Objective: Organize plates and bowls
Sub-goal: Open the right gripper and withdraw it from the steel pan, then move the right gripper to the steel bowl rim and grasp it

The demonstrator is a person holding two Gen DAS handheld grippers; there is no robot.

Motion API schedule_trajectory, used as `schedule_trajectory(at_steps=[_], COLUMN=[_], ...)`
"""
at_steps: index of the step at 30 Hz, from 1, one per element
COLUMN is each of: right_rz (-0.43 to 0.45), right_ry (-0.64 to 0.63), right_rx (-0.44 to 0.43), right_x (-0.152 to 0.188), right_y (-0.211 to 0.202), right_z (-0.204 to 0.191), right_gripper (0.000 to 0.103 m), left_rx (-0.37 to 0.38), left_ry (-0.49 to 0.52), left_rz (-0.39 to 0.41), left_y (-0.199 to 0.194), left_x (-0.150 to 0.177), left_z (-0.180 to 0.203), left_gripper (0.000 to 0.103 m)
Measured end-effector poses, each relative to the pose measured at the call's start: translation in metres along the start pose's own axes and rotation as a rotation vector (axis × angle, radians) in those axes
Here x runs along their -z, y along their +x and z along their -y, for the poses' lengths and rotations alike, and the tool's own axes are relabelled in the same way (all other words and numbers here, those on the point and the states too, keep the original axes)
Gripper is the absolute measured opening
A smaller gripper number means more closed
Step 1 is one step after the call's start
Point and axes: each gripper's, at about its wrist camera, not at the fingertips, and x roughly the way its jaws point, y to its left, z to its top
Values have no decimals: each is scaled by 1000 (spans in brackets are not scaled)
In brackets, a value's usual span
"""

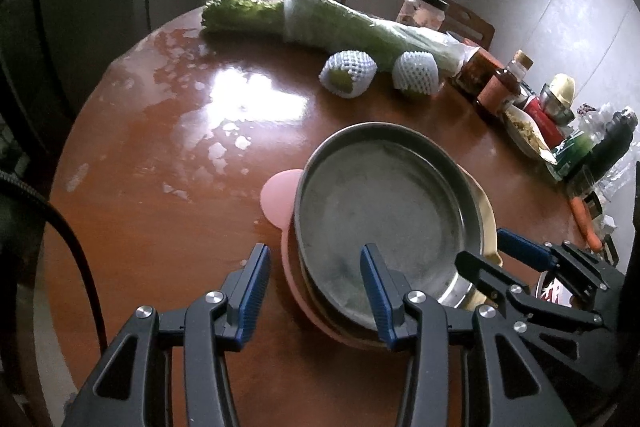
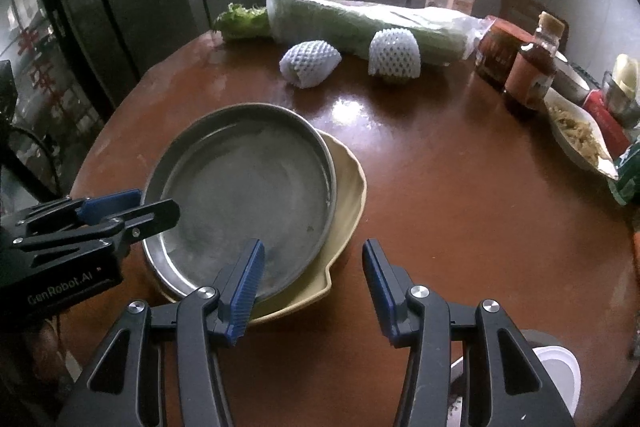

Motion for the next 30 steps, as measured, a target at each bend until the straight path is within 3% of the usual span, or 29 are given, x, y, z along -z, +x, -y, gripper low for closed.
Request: schedule_trajectory(at_steps=[9,30], right_rz=[67,229], right_ry=[16,87], right_rx=[1,34], right_x=[4,44], right_y=[-30,-110], right_z=[6,47], right_gripper=[52,54], left_rx=[-4,26], left_ry=[31,170], left_rz=[48,100], left_y=[-27,-62], left_x=[4,31], left_z=[12,91], left_gripper=[46,47])
